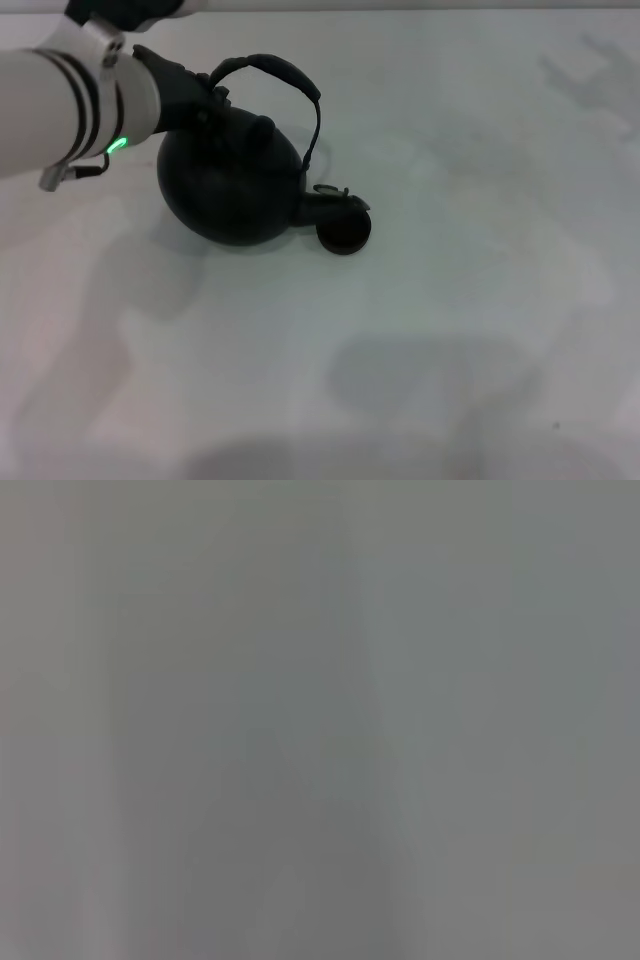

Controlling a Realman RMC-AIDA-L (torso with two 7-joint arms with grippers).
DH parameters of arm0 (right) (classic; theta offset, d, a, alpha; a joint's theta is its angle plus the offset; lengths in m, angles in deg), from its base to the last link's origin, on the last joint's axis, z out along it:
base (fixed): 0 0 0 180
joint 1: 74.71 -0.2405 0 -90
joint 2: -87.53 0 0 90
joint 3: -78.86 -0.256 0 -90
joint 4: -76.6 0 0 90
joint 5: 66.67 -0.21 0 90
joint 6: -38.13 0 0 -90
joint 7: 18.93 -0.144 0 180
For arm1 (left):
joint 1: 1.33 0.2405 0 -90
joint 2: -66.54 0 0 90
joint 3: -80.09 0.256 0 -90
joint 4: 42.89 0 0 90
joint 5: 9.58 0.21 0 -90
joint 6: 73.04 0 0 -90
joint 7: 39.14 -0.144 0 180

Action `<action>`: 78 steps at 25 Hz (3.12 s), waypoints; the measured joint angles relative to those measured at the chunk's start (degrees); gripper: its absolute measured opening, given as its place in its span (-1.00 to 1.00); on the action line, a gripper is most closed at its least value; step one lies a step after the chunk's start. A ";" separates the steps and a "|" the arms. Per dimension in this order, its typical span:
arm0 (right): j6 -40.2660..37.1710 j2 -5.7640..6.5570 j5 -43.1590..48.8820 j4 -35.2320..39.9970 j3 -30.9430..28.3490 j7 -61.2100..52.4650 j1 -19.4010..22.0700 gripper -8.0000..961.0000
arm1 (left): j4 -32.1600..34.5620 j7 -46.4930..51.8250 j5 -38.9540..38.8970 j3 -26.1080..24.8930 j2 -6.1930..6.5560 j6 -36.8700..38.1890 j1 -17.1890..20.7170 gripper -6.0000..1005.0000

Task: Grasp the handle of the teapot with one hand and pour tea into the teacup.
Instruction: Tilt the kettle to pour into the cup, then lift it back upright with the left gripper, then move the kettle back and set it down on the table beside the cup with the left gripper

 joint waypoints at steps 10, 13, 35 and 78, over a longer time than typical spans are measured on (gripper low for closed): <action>-0.32 0.43 1.34 -0.43 -0.03 -0.40 0.21 0.76 | 3.30 0.35 -3.23 -1.23 0.15 11.65 10.70 -0.72; -0.33 0.55 1.40 -0.59 0.01 -0.41 0.12 0.76 | 3.66 0.07 -3.14 -1.55 0.21 15.63 13.12 -0.72; -1.41 1.55 2.51 -1.27 -0.16 -1.11 0.18 0.76 | -10.98 -37.46 -48.99 -7.81 0.61 32.81 13.80 -0.72; -3.65 0.63 4.47 -1.87 0.54 -2.38 -0.62 0.76 | -67.66 -119.68 -107.51 -38.90 0.14 -6.04 2.10 -0.72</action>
